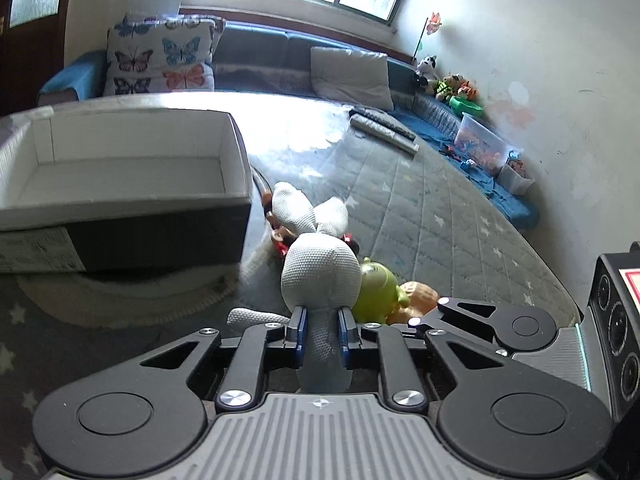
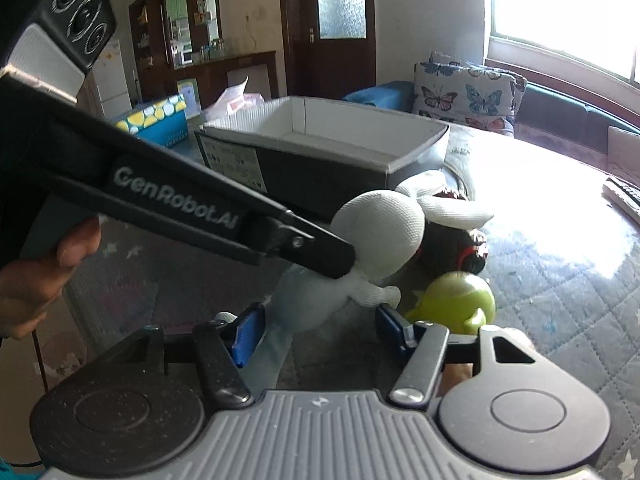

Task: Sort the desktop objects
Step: 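Carry the bunny over the shoebox with the left tool and release it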

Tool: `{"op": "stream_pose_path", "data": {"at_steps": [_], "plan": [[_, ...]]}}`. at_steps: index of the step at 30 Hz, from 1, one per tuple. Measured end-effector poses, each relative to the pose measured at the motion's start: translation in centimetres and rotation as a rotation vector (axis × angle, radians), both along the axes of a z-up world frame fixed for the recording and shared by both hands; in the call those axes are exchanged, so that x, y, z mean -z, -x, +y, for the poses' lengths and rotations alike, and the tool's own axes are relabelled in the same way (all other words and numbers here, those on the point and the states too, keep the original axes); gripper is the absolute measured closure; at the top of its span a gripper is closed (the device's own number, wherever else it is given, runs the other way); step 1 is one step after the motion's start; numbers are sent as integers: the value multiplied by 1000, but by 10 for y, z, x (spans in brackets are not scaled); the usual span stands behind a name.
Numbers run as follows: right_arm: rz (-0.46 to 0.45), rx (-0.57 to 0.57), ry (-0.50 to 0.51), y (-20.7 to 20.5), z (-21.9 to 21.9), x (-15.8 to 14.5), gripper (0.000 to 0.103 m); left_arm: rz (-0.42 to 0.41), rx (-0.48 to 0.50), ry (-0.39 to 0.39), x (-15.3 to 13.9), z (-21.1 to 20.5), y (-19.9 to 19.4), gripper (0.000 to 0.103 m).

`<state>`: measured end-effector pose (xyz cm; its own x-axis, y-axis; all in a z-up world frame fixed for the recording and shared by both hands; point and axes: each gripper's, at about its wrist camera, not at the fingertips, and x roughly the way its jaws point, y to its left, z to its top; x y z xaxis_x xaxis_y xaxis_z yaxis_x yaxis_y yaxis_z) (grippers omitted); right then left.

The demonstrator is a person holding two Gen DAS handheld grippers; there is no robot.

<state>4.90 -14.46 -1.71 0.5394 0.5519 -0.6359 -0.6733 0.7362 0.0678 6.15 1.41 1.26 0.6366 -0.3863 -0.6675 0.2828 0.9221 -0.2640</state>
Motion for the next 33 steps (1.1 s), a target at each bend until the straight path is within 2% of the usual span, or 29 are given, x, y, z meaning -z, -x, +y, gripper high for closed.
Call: {"op": "stream_pose_path", "data": {"at_steps": [5, 12, 19, 23, 27, 33], "plan": [[-27, -16, -22, -10, 10, -13, 49, -40, -17, -12, -14, 6, 1, 86], [-92, -45, -50, -24, 30, -37, 51, -100, -47, -28, -43, 26, -8, 86], [-142, -72, -63, -59, 71, -66, 51, -162, -88, -88, -73, 50, -37, 86], [-158, -81, -70, -81, 95, -79, 51, -211, -90, -154, -84, 62, -58, 86], [-116, -84, -102, -109, 119, -86, 51, -218, -68, -224, -83, 73, -83, 86], [0, -87, -116, -153, 144, -66, 51, -126, -44, -245, -53, 100, -124, 86]]}}
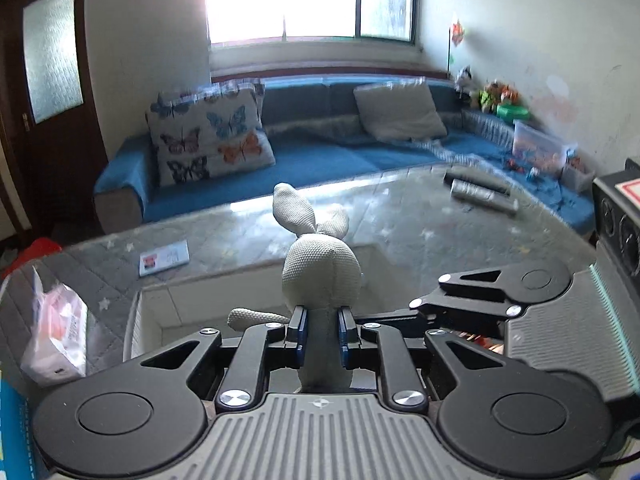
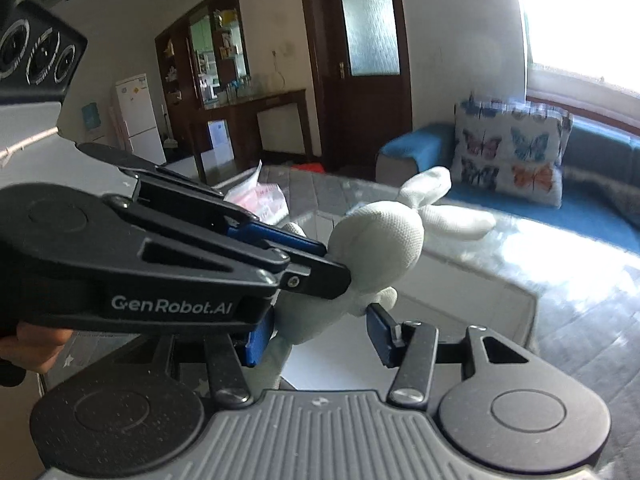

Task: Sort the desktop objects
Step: 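Carry the bunny over the shoebox with the left tool and release it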

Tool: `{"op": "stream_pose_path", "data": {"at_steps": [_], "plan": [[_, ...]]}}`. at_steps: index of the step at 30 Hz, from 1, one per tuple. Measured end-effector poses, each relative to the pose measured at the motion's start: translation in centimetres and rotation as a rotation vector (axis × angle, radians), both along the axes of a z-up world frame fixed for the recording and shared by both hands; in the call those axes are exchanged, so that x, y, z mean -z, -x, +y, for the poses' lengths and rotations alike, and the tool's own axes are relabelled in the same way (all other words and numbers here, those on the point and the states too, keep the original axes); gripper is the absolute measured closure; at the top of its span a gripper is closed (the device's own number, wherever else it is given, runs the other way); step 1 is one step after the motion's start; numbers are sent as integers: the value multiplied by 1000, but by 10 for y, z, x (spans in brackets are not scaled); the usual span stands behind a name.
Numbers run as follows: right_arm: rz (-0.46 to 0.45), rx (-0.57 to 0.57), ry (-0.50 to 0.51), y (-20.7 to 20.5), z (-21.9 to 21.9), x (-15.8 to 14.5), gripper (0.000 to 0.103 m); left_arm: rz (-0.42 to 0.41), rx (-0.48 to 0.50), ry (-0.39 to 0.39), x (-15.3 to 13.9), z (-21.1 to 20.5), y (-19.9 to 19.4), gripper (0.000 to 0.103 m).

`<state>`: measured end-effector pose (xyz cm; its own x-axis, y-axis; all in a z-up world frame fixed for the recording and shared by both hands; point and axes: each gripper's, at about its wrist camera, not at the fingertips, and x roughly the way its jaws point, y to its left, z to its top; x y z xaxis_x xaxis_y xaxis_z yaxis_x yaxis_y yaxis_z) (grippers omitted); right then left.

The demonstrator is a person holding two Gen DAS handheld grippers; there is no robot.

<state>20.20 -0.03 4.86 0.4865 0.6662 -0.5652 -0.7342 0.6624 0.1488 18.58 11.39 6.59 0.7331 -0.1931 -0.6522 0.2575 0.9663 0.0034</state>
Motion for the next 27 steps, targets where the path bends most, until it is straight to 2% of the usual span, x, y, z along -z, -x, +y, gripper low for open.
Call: {"op": "stream_pose_path", "data": {"at_steps": [5, 13, 17, 18, 27], "plan": [[83, -4, 10, -29, 10, 20, 51, 80, 28, -3, 28, 12, -29, 86], [163, 3, 68, -45, 16, 54, 51, 175, 97, -36, 57, 22, -59, 86], [203, 15, 73, -47, 14, 65, 51, 196, 94, -35, 65, 27, -64, 84], [203, 18, 79, -47, 13, 66, 51, 200, 93, -32, 67, 28, -65, 81], [198, 42, 90, -37, 5, 65, 51, 184, 45, -27, 62, 37, -56, 78]]}}
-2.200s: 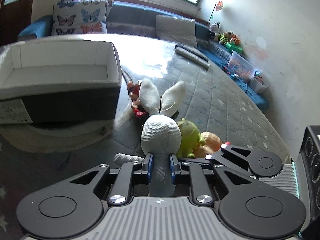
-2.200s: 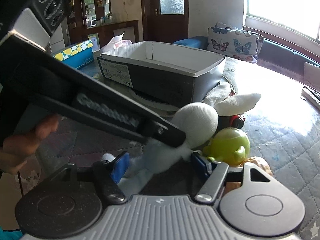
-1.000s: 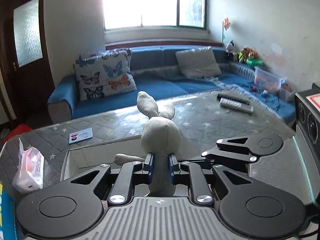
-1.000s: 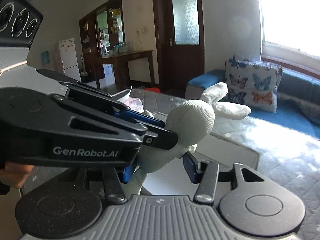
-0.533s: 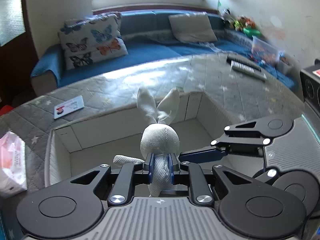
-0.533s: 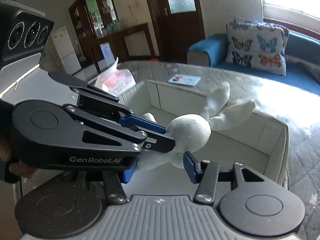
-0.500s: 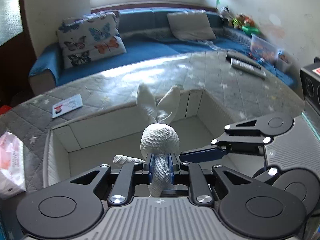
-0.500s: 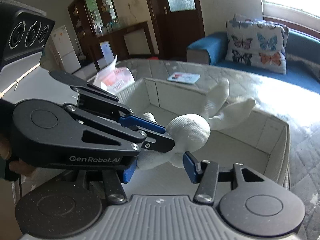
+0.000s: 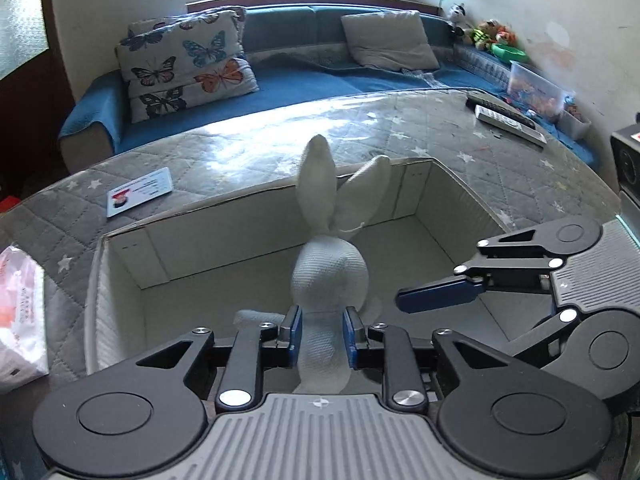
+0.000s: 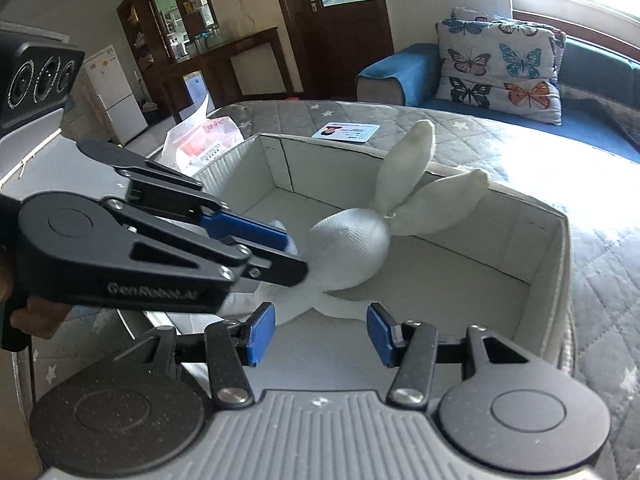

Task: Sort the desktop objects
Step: 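Carry the bunny over the shoebox with the left tool and release it, then move the left tool to the red-haired doll figure and close on it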

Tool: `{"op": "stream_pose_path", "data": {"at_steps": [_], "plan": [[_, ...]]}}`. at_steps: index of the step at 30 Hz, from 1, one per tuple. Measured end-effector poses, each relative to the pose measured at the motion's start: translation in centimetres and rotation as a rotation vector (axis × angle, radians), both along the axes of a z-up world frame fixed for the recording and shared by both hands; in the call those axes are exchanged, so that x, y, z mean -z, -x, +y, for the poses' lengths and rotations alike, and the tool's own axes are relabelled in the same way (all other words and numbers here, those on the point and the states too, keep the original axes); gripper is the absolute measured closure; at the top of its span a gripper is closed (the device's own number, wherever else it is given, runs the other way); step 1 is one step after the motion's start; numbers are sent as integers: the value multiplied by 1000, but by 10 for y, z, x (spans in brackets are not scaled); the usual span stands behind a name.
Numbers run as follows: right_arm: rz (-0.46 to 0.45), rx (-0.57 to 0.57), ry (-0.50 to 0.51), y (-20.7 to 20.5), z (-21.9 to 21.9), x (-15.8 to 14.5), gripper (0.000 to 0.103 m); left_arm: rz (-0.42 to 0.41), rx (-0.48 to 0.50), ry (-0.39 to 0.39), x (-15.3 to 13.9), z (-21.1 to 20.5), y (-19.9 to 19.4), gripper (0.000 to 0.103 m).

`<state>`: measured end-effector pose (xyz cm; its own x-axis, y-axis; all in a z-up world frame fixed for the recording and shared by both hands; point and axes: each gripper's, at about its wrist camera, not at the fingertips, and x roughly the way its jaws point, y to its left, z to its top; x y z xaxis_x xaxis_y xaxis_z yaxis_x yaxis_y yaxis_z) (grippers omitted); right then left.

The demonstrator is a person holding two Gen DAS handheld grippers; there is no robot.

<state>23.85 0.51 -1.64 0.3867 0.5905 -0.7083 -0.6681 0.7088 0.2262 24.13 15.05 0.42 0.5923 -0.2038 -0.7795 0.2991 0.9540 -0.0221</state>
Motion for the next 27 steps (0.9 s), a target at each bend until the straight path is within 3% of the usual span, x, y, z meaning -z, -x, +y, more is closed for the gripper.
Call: {"op": "stream_pose_path", "data": {"at_steps": [6, 14, 27], "plan": [[-52, 21, -9, 18, -17, -17, 48, -40, -59, 15, -14, -2, 22, 78], [-150, 33, -4, 62, -57, -43, 35, -94, -104, 30, -31, -28, 67, 76], [-239, 111, 71, 134, -137, -39, 25, -92, -80, 138, -22, -91, 127, 75]]}}
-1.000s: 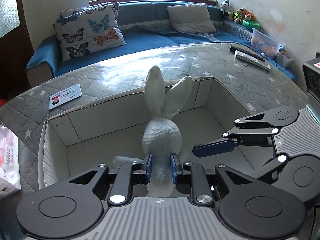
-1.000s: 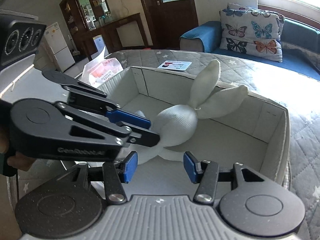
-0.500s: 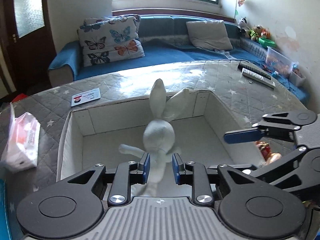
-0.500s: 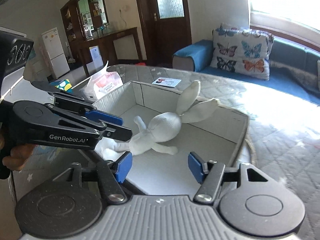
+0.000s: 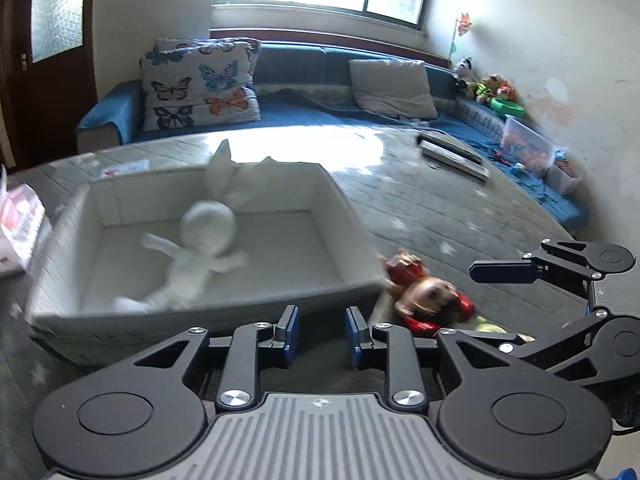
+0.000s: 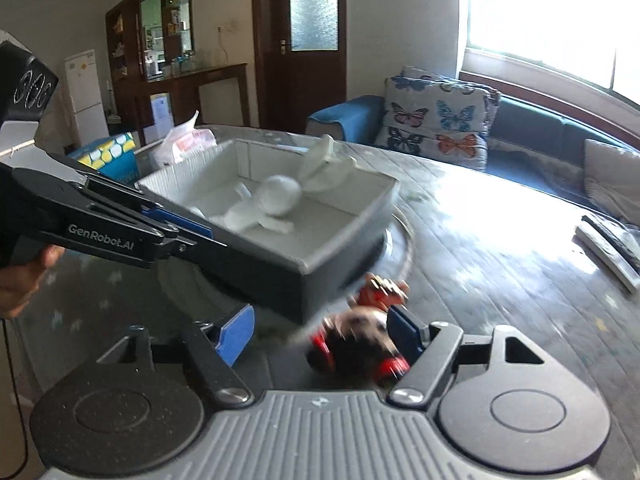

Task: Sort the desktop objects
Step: 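Move the left tool to the red-haired doll figure and close on it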

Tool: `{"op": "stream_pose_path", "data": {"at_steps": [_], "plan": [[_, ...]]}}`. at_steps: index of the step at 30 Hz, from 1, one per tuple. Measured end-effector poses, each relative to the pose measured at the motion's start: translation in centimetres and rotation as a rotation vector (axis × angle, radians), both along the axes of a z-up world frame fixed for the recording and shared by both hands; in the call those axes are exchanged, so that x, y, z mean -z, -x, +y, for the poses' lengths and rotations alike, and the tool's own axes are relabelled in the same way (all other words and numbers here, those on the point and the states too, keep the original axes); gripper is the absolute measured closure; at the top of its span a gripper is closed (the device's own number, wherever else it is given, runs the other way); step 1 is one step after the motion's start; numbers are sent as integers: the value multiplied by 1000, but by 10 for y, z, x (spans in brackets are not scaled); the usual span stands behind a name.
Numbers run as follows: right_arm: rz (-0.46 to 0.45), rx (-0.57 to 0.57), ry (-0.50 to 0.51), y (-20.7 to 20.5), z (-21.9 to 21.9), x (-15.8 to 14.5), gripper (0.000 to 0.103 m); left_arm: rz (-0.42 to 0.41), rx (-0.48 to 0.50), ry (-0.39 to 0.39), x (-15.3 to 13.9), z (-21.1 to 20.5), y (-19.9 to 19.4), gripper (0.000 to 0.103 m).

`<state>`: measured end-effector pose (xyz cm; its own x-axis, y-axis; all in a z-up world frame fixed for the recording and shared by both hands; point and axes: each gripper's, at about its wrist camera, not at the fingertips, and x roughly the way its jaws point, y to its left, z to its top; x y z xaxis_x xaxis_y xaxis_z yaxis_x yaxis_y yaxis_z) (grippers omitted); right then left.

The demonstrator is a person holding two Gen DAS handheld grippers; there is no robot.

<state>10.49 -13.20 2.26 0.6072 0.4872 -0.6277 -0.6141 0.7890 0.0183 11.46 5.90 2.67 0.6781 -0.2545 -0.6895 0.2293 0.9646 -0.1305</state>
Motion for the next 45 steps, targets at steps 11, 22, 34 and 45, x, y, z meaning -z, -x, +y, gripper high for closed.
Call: {"op": "stream_pose_path", "data": {"at_steps": [11, 22, 34, 45], "plan": [[22, 49, 4, -2, -31, 20, 25, 53, 11, 75, 19, -36, 0, 75], [78, 28, 2, -26, -25, 39, 20, 123, 15, 188, 29, -45, -26, 75], [144, 21, 32, -50, -16, 44, 20, 171, 8, 289, 38, -48, -45, 72], [188, -9, 77, -60, -7, 49, 30, 201, -35, 368, 42, -40, -49, 70]]}}
